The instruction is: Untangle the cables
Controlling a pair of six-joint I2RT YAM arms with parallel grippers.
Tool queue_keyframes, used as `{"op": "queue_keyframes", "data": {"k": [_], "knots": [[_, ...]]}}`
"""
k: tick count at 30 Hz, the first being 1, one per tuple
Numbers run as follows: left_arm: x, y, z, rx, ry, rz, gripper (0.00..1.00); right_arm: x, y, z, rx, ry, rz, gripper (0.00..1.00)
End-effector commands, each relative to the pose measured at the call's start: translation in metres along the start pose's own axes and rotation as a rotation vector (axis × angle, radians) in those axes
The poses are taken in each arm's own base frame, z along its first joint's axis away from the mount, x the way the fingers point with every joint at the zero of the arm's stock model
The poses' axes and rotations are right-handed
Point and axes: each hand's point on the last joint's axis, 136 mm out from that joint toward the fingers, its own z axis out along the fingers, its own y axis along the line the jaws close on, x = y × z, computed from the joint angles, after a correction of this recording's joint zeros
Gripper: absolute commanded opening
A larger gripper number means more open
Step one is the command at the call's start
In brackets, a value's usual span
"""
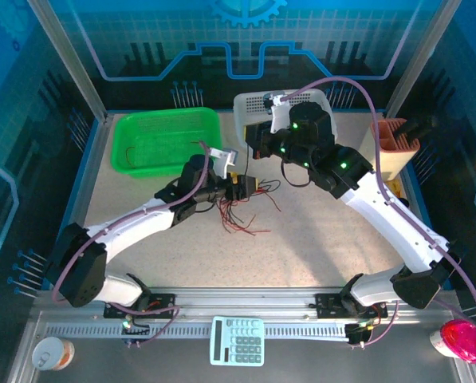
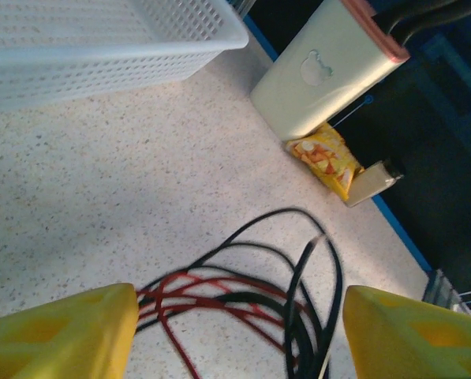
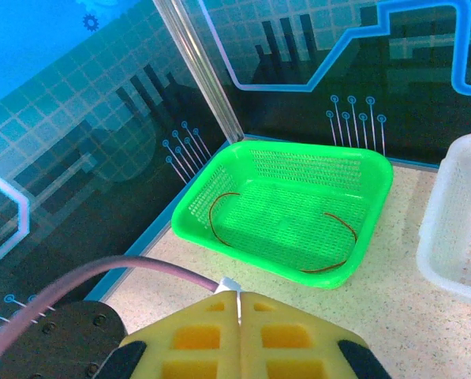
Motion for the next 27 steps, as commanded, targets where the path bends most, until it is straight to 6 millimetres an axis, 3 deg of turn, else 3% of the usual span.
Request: {"op": "queue_keyframes", "data": {"k": [1, 8, 12, 21, 27], "knots": [[0.019, 0.021, 0.009, -0.061, 0.017, 0.024, 0.68, -0.029, 0.016, -0.014, -0.048, -0.086, 0.005, 0.0], [0.067, 0.062, 0.022, -0.16, 0.111, -0.003, 0.65, -0.062, 0.012, -0.026, -0.073, -0.183, 0.05, 0.0], [0.082, 0.072, 0.026, -0.174, 0.136, -0.022, 0.65, -0.08, 0.012, -0.037, -0.068, -0.235, 0.042, 0.0], [0.088, 0.078, 0.023, -0.191, 0.14, -0.02, 0.72, -0.137, -0.009, -0.09, -0.011, -0.424, 0.052, 0.0], [0.089, 0.078, 0.024, -0.189, 0.141, -0.021, 0.74, -0.167, -0.013, -0.12, 0.006, -0.54, 0.048, 0.0]]}}
